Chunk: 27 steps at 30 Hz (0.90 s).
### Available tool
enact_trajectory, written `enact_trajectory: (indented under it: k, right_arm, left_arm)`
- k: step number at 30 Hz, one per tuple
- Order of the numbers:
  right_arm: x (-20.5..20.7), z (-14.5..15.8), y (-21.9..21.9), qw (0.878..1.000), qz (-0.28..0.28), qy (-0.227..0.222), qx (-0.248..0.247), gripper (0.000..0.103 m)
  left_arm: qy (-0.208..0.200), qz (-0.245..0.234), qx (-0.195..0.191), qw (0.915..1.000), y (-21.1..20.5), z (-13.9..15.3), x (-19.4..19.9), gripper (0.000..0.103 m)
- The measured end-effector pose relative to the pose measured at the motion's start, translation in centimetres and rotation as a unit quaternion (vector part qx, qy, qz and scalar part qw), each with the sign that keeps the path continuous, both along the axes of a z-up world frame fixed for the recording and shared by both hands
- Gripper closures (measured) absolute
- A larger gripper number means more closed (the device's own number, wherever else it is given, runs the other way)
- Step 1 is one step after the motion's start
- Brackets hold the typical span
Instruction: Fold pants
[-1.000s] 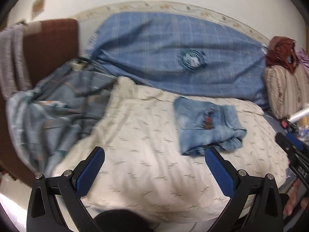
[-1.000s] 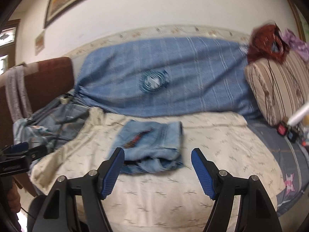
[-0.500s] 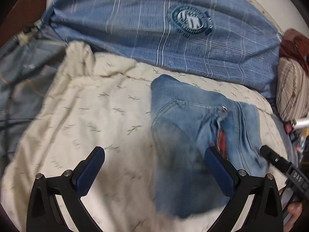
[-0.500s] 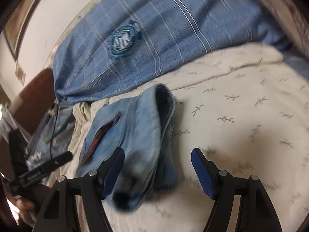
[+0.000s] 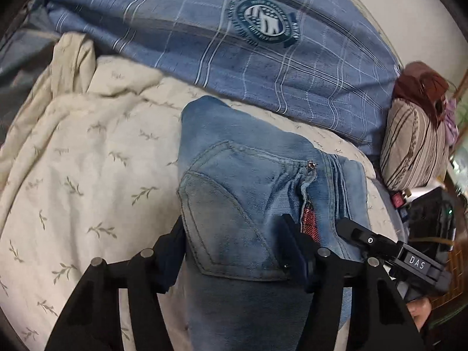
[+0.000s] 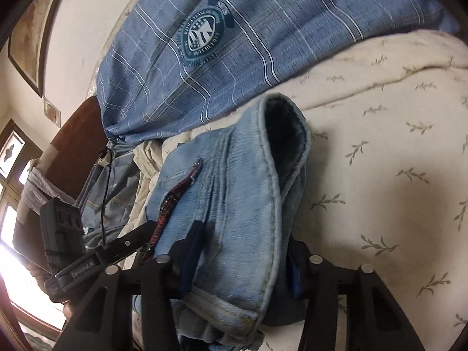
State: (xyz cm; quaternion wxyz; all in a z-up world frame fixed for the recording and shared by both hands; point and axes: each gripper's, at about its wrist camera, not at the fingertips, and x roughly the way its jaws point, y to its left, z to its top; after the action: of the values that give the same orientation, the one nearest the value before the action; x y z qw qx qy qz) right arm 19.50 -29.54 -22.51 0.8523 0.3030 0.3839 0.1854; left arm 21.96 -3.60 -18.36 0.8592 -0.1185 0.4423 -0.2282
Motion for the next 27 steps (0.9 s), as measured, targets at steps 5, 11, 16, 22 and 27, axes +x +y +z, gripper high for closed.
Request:
enact_trajectory:
  k: [5, 11, 16, 22, 27]
  right_arm:
    - [-0.6, 0.6, 0.4, 0.999, -0.010, -0.016, -0.027, 0.055]
    - [-1.9, 2.5, 1.6, 0.996, -0.014, -0.056, -0.074, 0.056]
    - [-3.4, 4.2, 1.7, 0.990, -0.024, -0.089, -0.111, 0.056]
    - [-4.7, 5.2, 0.8, 0.984, -0.039, -0.120, -0.128, 0.056]
    - [-4.0, 3.9, 0.5, 0.986, -0.040, -0.086, -0.138, 0.056]
  left_arm:
    - [-0.007, -0.005, -0.020, 0.9997, 0.3, 0.4, 0.0, 0.056]
    - [-0.051, -0.017, 0.000, 0.9986, -0.2, 1.6, -1.3, 0.058]
    - [-0.069, -0.031, -0.010, 0.9971, -0.3, 2.9, -2.4, 0.058]
    - [-0.118, -0.048, 0.006, 0.9919, -1.7, 4.3, -4.0, 0.058]
    - [-0.074, -0.053, 0.022, 0.9956, -2.2, 2.7, -3.3, 0.058]
